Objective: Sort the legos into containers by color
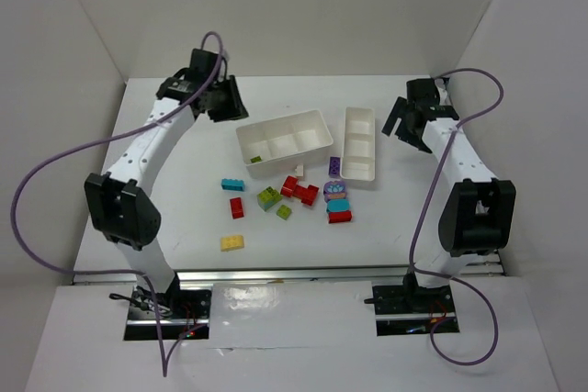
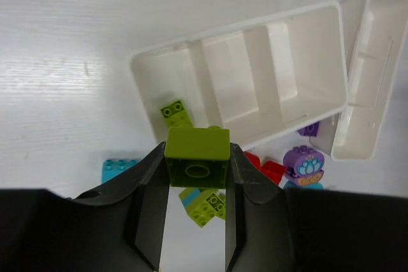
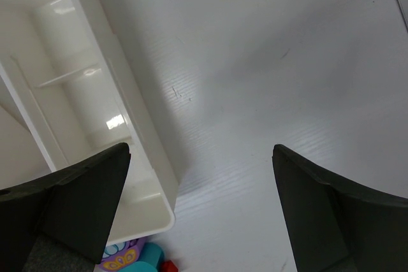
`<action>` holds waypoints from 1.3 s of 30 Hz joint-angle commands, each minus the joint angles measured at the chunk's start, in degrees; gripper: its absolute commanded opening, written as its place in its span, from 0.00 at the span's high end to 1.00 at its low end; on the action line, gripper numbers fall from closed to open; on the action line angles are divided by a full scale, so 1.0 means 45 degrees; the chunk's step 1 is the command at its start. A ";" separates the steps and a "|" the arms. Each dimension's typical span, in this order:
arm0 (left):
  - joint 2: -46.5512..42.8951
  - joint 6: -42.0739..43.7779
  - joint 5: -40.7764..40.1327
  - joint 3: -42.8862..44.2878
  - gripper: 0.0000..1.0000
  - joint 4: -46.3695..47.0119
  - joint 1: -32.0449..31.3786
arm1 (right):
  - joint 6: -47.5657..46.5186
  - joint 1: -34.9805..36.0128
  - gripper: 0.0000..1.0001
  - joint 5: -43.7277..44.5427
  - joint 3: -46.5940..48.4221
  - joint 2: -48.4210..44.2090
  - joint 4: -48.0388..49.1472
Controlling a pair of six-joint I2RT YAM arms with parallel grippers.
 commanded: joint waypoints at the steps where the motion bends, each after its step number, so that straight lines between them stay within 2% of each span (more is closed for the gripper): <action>1: 0.1289 0.0811 -0.0721 0.1055 0.88 -0.1230 -0.0891 | 0.0070 0.0077 0.00 0.0218 0.0748 -0.0387 -0.0456; 6: 0.2285 0.0187 -0.1661 0.1799 0.87 -0.1230 -0.1574 | 0.0188 0.0077 0.00 0.0356 0.0865 -0.0757 -0.0458; 10: 0.2853 -0.0049 -0.2459 0.2112 0.81 -0.1347 -0.2043 | 0.0188 0.0077 0.00 0.0472 0.0982 -0.0758 -0.0692; 12: 0.3009 -0.0186 -0.2929 0.1995 0.62 -0.1347 -0.2201 | 0.0188 0.0077 0.00 0.0589 0.0982 -0.0758 -0.0809; 13: 0.3164 -0.0186 -0.2931 0.1995 0.50 -0.1347 -0.2201 | 0.0188 0.0077 0.00 0.0591 0.0982 -0.0874 -0.0809; 14: 0.3166 -0.0186 -0.2931 0.1879 0.30 -0.1347 -0.2317 | 0.0188 0.0077 0.00 0.0591 0.0982 -0.0875 -0.0809; 18: 0.3283 -0.0186 -0.2931 0.2034 0.14 -0.1347 -0.2318 | 0.0188 0.0077 0.00 0.0591 0.0982 -0.0992 -0.0809; 22: 0.2759 -0.0069 -0.3106 0.2327 0.14 -0.1463 -0.2435 | 0.0324 0.0077 0.00 0.0591 0.0982 -0.1108 -0.0809; 26: 0.1256 -0.0186 -0.4490 0.1549 0.21 -0.1758 -0.2591 | 0.0324 0.0077 0.00 0.0338 0.0982 -0.1110 -0.0809; 29: -0.0306 0.0261 -0.4884 -0.1317 0.21 -0.0901 -0.2591 | 0.0324 0.0077 0.00 0.0221 0.0729 -0.1110 -0.0673; 30: -0.1374 0.0669 -0.4884 -0.3163 0.19 -0.0550 -0.2591 | 0.0324 0.0077 0.00 0.0219 0.0728 -0.0993 -0.0557; 32: -0.2163 0.0519 -0.5040 -0.4581 0.19 -0.0312 -0.2591 | 0.0324 0.0193 0.00 -0.0052 0.0728 -0.0876 -0.0438; 33: -0.2476 0.0227 -0.5040 -0.5090 0.19 -0.0312 -0.2398 | 0.0324 0.0194 0.00 -0.0054 0.0728 -0.0875 -0.0438; 34: -0.3117 -0.0549 -0.4557 -0.6101 0.22 -0.0312 -0.2009 | 0.0324 0.0194 0.00 -0.0054 0.0728 -0.0701 -0.0438; 36: -0.3551 -0.1740 -0.3348 -0.6888 0.22 -0.0138 -0.1617 | 0.0324 0.0311 0.00 -0.0170 0.0884 -0.0524 -0.0438; 39: -0.3341 -0.3229 -0.2290 -0.7613 0.24 0.0018 -0.1187 | 0.0324 0.0642 0.00 -0.0171 0.1137 -0.0270 -0.0321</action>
